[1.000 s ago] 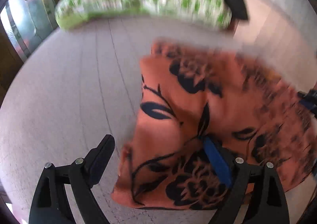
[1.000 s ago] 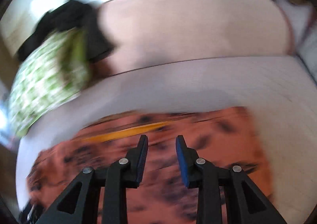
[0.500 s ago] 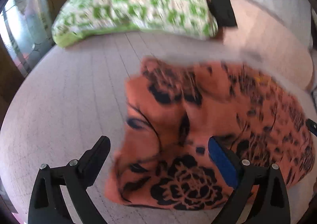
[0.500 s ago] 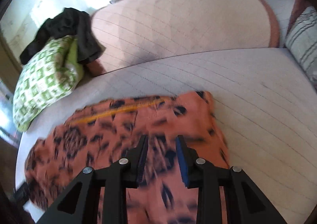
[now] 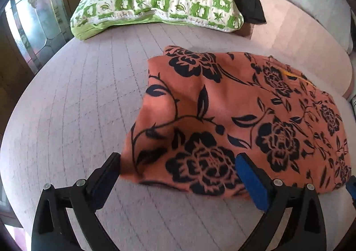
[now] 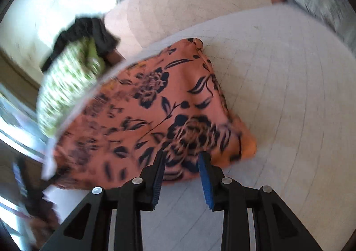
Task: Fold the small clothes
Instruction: 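Smooth the folded blouse and open both tools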
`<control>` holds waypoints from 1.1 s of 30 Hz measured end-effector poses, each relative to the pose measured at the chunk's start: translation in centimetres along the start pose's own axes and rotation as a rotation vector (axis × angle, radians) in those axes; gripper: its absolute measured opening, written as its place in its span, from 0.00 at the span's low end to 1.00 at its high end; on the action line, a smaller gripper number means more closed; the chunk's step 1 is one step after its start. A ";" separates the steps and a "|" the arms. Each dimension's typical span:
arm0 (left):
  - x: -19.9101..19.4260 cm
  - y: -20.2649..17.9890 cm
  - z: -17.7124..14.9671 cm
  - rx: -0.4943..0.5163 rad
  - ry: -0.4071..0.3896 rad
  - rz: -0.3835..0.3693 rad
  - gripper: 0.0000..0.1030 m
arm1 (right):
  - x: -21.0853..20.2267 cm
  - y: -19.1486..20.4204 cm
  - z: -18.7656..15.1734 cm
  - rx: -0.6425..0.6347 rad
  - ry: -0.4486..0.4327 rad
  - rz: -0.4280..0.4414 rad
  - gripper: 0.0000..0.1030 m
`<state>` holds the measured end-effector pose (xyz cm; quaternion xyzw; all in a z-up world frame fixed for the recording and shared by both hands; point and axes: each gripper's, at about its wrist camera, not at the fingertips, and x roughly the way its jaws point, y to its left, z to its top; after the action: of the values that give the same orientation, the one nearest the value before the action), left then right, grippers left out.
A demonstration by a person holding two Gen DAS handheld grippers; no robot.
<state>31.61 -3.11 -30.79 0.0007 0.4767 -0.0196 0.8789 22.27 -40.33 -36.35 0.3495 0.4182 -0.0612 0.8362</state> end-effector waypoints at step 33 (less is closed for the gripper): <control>2.3 -4.2 -0.9 0.187 -0.030 0.140 0.99 | 3.9 0.9 1.4 -0.028 0.049 -0.058 0.52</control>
<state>31.95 -7.40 -33.16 0.1156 0.4583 -0.0023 0.8813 26.05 -39.84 -38.18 0.3272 0.4491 -0.0711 0.8284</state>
